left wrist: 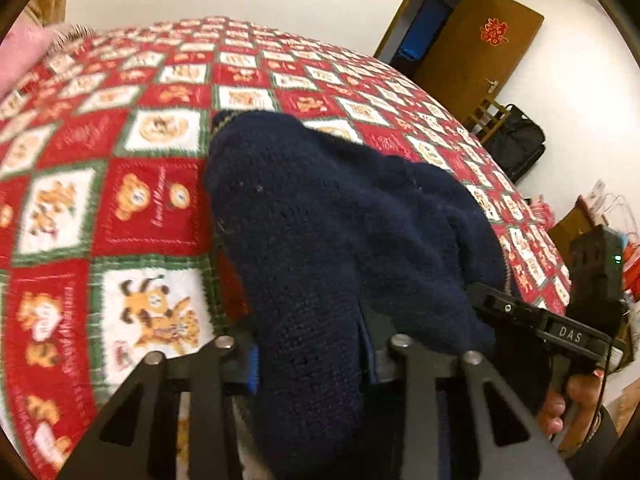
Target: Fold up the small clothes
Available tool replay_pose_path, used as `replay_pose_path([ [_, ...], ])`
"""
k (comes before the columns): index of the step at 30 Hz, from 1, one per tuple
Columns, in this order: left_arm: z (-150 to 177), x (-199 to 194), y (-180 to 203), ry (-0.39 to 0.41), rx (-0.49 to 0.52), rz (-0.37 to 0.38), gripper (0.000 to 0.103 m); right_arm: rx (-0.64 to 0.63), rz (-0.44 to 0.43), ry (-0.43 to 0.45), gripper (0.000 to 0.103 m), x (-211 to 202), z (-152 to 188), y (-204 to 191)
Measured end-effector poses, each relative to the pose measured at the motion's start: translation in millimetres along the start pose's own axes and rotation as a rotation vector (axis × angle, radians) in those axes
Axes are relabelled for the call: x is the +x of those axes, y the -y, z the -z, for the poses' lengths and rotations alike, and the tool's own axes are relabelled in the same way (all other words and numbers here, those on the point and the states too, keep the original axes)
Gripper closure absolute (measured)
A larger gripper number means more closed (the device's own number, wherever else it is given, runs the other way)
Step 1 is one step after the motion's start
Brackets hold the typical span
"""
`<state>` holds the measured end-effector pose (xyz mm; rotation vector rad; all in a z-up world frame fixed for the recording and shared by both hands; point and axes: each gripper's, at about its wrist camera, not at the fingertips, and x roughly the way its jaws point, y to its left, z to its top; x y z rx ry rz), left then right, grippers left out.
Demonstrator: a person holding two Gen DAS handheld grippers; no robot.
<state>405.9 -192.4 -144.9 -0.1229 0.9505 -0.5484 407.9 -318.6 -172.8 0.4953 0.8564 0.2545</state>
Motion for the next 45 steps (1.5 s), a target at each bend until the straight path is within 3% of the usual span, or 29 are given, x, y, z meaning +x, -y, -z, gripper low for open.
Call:
replay_pose_path([
  [7,11.5,-60.8,19.9,0.099,0.107,-0.097,0.068,-0.015,-0.073,0.047,0.067,-25.4,9.1,-31.6],
  [19,52.8,-162.7,-8.9,0.178,0.100,-0.235,0.068,-0.125,-0.227,0.027,0.068,-39.0,47.8,-139.3],
  [21,61.9,-178.7,-18.5,0.189,0.086,-0.259,0.068,-0.144,-0.245,0.022,0.072,-36.2,54.0,-159.6],
  [22,67.4,-187.7,-24.3,0.196,0.081,-0.278,0.068,-0.155,-0.252,0.023,0.078,-34.7,56.8,-170.1],
  [23,72.8,-196.0,-30.3,0.201,0.072,-0.292,0.068,-0.161,-0.261,0.022,0.092,-33.2,58.9,-179.9],
  [24,77.6,-202.2,-34.2,0.204,0.067,-0.299,0.068,-0.165,-0.273,0.022,0.096,-33.2,60.3,-185.8],
  [26,89.5,-216.8,-46.5,0.207,0.046,-0.314,0.068,-0.178,-0.294,-0.016,0.096,-27.4,65.2,-206.3],
  [27,92.7,-220.1,-50.0,0.205,0.040,-0.317,0.068,-0.201,-0.254,-0.030,0.096,-23.1,69.5,-216.8],
  [30,108.8,-217.1,-75.7,0.145,-0.018,-0.337,0.068,-0.222,-0.236,-0.091,0.094,-3.1,83.2,-237.8],
  [31,114.4,-211.9,-86.0,0.123,-0.032,-0.339,0.068,-0.215,-0.217,-0.105,0.083,2.2,86.8,-238.8],
  [32,120.7,-205.0,-98.2,0.101,-0.049,-0.335,0.068,-0.205,-0.209,-0.109,0.050,6.5,91.3,-238.3],
  [33,125.2,-203.1,-104.8,0.095,-0.069,-0.329,0.068,-0.205,-0.205,-0.120,0.035,9.2,94.0,-237.4],
  [34,130.2,-198.6,-113.9,0.089,-0.094,-0.311,0.068,-0.212,-0.185,-0.124,0.027,10.5,97.0,-235.7],
  [36,137.2,-193.4,-120.4,0.088,-0.088,-0.296,0.068,-0.255,-0.148,-0.120,0.027,11.4,102.2,-233.4],
  [40,136.1,-188.8,-120.0,0.097,-0.087,-0.282,0.068,-0.239,-0.189,-0.190,0.027,21.7,106.1,-223.7],
  [45,142.0,-186.6,-128.3,0.093,-0.105,-0.278,0.068,-0.281,-0.137,-0.244,0.027,46.9,116.0,-218.9],
])
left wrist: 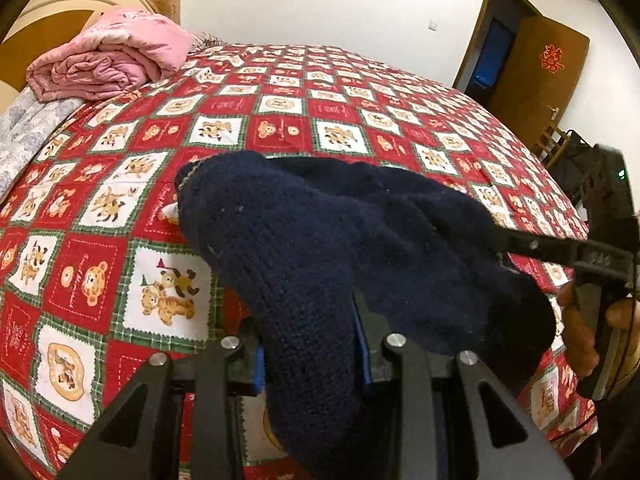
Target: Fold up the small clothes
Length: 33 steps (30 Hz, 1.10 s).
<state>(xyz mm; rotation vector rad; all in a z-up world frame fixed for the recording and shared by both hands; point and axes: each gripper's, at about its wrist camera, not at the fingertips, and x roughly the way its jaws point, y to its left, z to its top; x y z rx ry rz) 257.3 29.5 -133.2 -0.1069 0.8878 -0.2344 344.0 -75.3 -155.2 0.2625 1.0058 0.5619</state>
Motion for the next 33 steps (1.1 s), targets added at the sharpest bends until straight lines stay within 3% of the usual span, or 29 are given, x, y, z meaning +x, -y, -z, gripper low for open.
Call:
replay_pose_path([
  [3,6.0,0.7,-6.9,0.001,-0.019,0.011,0.068,0.047,0.000,-0.052,0.021,25.0,1.5,22.6],
  [6,10.8,1.9,-12.0,0.014,-0.026,0.024,0.068,0.112,-0.107,-0.055,0.020,34.3,4.2,40.2],
  [7,12.0,2.0,-13.2,0.019,-0.030,0.032,0.068,0.105,-0.123,-0.053,0.048,34.0,4.9,38.9],
  [8,12.3,1.0,-14.6,0.026,-0.037,0.042,0.068,0.101,-0.209,-0.075,0.067,35.7,6.1,35.1],
  [9,11.4,-0.4,-15.3,0.029,-0.046,0.049,0.068,0.112,-0.248,-0.082,0.067,34.9,7.4,31.4],
  [11,7.4,-12.6,-20.1,0.055,-0.084,0.066,0.069,0.064,-0.165,-0.077,0.069,31.4,7.7,13.3],
  [14,1.9,-34.5,-23.8,0.088,-0.085,0.063,0.069,0.070,-0.181,-0.066,0.075,31.1,4.9,-6.8],
  [19,-4.6,-64.2,-55.4,0.100,-0.071,0.000,0.069,0.046,-0.236,-0.106,0.076,58.0,14.7,-60.6],
  [23,-5.8,-81.1,-102.9,0.061,-0.066,-0.047,0.069,0.026,-0.281,-0.146,0.076,84.0,30.1,-110.5],
  [25,-2.8,-85.6,-133.1,0.055,-0.112,-0.072,0.069,0.010,-0.309,-0.168,0.076,92.8,34.6,-132.2],
  [30,26.6,-70.4,-185.9,0.018,-0.196,-0.059,0.068,-0.084,-0.217,-0.168,0.075,106.6,44.2,-167.2],
  [33,45.4,-61.8,-189.8,0.042,-0.201,-0.063,0.061,-0.063,-0.165,-0.164,0.064,103.5,42.9,-159.4],
])
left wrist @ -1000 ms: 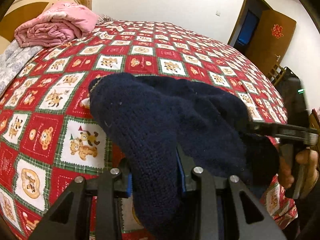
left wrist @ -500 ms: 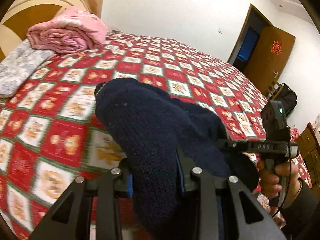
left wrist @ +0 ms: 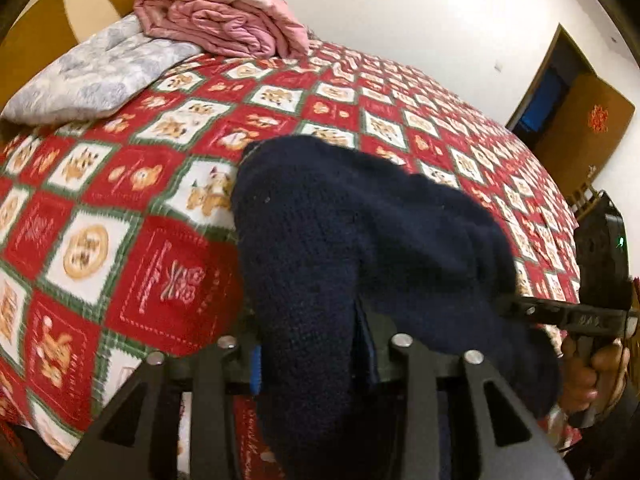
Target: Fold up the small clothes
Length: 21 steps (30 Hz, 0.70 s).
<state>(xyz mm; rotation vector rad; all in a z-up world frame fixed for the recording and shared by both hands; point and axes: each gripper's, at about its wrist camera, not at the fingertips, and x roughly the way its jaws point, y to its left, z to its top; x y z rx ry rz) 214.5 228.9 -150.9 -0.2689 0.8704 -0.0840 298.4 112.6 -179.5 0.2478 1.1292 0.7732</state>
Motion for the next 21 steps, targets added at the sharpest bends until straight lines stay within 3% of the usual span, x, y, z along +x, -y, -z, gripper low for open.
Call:
replay_pose_path([
  [4,5.3,-4.5,10.6,0.048,0.022,-0.026,0.058,-0.113,0.117,0.161,0.061,-41.4,11.2,-26.7],
  [7,4.2,-6.3,12.2,0.059,0.020,-0.053,0.056,-0.275,0.060,0.215,0.061,-58.7,24.7,-74.9],
  [10,2.8,-13.2,13.4,0.077,0.003,-0.081,0.053,-0.432,0.106,0.149,0.061,-42.1,43.2,-108.2],
  [13,5.1,-26.4,16.9,0.110,-0.009,-0.099,0.042,-0.419,0.244,0.024,0.063,-12.8,64.9,-81.8],
  [17,11.9,-47.5,28.3,0.197,0.020,-0.109,0.021,-0.418,0.232,0.038,0.063,-19.3,79.4,-63.3],
  [21,15.9,-52.7,44.5,0.207,0.091,-0.163,0.019,-0.432,0.248,0.029,0.063,-18.5,81.8,-63.9],
])
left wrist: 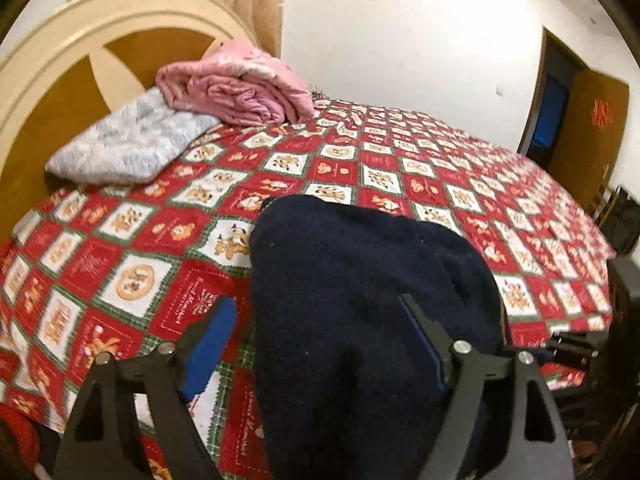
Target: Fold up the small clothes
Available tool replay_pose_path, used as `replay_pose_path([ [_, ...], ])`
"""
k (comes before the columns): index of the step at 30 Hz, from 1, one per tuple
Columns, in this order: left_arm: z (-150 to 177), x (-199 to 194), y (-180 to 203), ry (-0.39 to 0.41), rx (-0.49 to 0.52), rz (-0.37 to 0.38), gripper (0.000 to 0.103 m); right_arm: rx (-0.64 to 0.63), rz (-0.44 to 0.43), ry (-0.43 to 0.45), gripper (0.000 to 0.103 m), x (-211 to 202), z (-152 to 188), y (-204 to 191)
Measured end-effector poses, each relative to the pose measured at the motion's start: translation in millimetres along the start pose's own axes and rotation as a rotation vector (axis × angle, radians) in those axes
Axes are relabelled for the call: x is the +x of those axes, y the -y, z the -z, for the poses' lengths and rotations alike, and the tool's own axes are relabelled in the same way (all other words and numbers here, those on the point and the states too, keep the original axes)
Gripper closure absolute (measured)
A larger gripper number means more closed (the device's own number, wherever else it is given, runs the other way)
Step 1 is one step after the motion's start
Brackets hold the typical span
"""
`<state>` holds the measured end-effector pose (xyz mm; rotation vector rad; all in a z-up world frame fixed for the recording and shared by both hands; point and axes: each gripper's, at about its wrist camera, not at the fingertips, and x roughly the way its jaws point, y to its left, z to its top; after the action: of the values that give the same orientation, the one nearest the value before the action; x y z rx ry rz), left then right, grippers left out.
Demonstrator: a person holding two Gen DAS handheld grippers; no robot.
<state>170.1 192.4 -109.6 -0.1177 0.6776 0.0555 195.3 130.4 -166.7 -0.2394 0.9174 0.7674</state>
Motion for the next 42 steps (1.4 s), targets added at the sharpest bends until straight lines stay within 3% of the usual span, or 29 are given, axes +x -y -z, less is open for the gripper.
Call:
replay_pose_path([
  [12,18.4,-20.5,2.1,-0.034,-0.044,-0.048,0.019,0.028,0.006,0.041,0.063,-15.8,13.4,2.0],
  [16,28.8,-33.6,4.2,-0.039,-0.046,-0.055,0.019,0.105,0.054,0.072,0.048,-39.6,23.8,9.7],
  [21,40.5,-54.4,7.9,-0.029,-0.047,-0.057,0.019,0.114,0.094,0.135,0.048,-71.2,36.8,-0.4],
  [29,40.7,-96.9,17.8,0.056,-0.037,-0.057,0.019,0.096,0.181,0.296,0.047,-129.8,41.1,-28.1],
  [34,38.6,-117.0,22.1,0.123,-0.034,-0.062,0.014,0.059,0.246,0.408,0.036,-164.2,38.9,-48.1],
  [42,35.8,-132.7,24.5,0.161,-0.047,-0.049,0.013,0.017,0.264,0.456,0.036,-181.8,36.0,-67.9],
])
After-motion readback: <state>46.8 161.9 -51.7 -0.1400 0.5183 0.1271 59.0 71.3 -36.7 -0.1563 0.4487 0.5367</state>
